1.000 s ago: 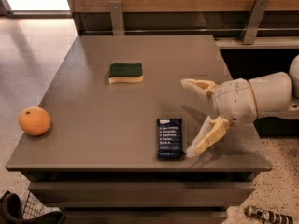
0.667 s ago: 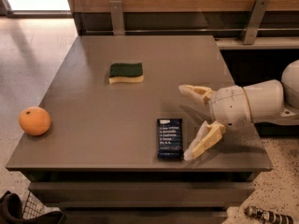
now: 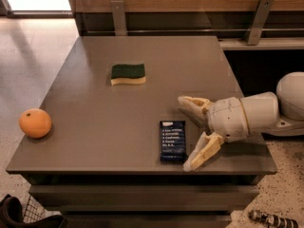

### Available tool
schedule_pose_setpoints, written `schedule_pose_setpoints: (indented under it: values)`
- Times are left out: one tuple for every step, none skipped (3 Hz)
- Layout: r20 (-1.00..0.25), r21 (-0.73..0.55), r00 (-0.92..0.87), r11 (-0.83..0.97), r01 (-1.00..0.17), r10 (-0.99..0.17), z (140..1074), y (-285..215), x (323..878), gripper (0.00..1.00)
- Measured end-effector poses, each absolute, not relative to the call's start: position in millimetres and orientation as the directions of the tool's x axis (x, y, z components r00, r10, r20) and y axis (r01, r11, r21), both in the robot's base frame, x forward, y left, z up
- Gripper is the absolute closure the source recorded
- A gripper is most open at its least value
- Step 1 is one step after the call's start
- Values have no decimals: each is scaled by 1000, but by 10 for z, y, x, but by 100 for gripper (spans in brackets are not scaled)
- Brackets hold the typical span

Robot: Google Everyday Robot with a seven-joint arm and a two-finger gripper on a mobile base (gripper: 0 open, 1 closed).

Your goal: Pick rxbar blueberry

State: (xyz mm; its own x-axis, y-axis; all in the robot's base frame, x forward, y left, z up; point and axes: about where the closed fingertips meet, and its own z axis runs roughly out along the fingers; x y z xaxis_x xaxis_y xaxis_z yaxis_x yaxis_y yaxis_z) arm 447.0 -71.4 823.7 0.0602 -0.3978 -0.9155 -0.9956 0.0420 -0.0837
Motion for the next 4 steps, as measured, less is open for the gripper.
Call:
schedule_pose_setpoints:
  values:
    - [-920, -64, 45, 36, -997, -389, 8063, -683, 4450, 2]
    - [-920, -54, 38, 32, -998, -389, 7994, -658, 4457, 33]
    - [-920, -54, 38, 32, -998, -389, 8041, -658, 4457, 54]
    - [-920, -54, 38, 31, -998, -389, 8082, -657, 4456, 85]
